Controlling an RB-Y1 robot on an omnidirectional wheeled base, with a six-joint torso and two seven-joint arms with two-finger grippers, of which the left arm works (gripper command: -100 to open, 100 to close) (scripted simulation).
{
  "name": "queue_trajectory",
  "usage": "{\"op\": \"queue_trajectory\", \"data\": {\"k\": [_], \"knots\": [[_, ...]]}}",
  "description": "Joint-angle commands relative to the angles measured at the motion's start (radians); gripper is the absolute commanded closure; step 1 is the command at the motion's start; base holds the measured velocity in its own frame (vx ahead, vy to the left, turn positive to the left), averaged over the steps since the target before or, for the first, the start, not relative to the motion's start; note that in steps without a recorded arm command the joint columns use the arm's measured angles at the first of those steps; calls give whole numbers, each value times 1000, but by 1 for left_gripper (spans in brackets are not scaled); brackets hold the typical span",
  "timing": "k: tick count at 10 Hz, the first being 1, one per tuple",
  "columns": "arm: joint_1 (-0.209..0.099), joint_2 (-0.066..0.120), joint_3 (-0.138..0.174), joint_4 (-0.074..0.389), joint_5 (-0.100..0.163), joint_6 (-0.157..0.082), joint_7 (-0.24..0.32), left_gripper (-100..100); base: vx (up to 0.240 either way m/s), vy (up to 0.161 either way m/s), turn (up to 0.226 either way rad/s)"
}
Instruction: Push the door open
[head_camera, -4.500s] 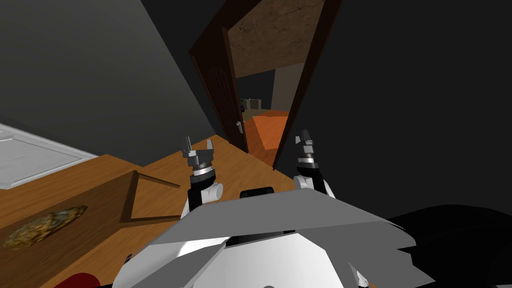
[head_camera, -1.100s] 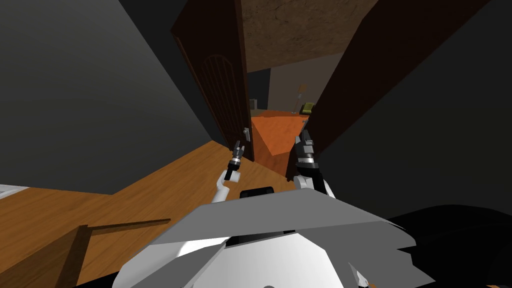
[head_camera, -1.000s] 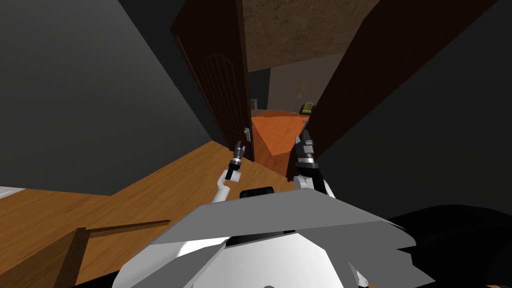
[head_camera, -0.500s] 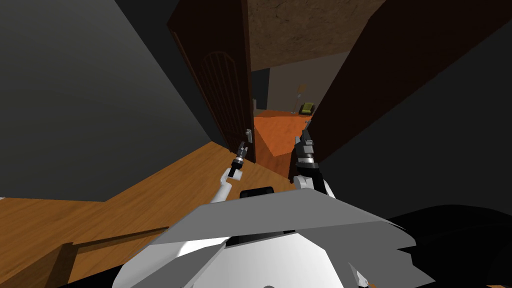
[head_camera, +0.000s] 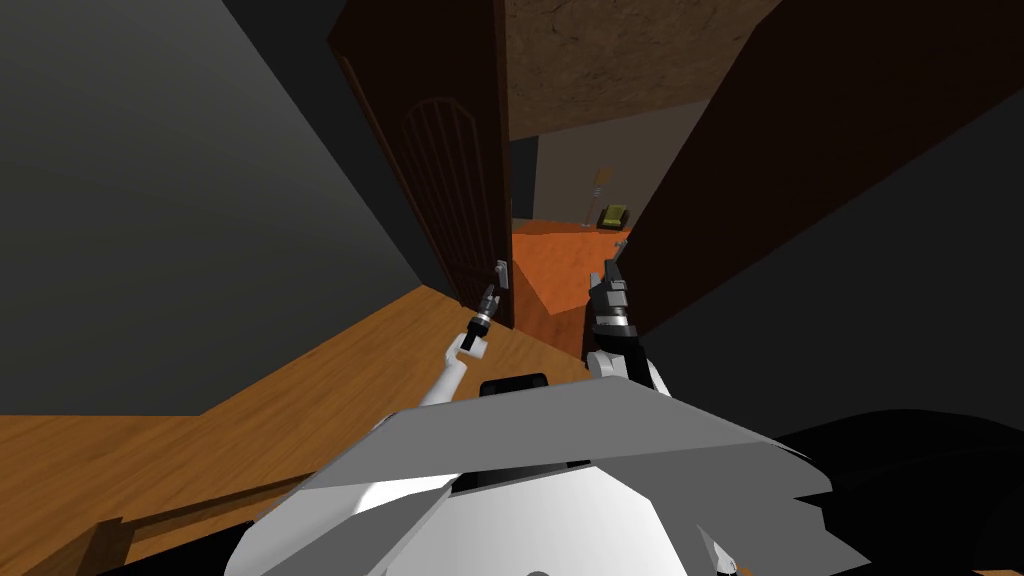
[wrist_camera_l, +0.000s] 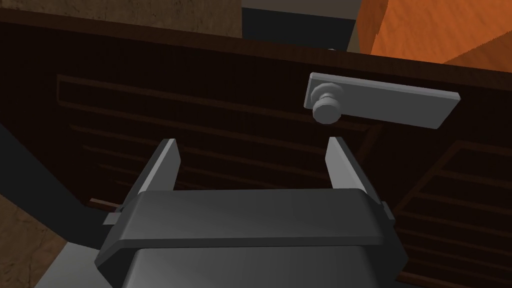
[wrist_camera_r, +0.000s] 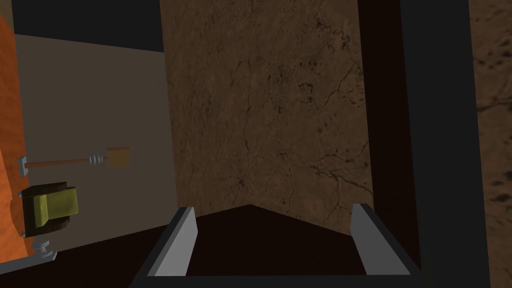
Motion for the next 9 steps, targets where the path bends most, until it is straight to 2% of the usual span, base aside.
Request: {"op": "queue_trajectory", "data": {"k": [1,2,9], "knots": [[-30,-3,-7,47,-4,0,5,-100,98,95,-26],[-30,-3,-7,47,-4,0,5,-100,61,48,-13],[-116,-13,-41,188,-21,10,21,-100,73,72,-23]]}}
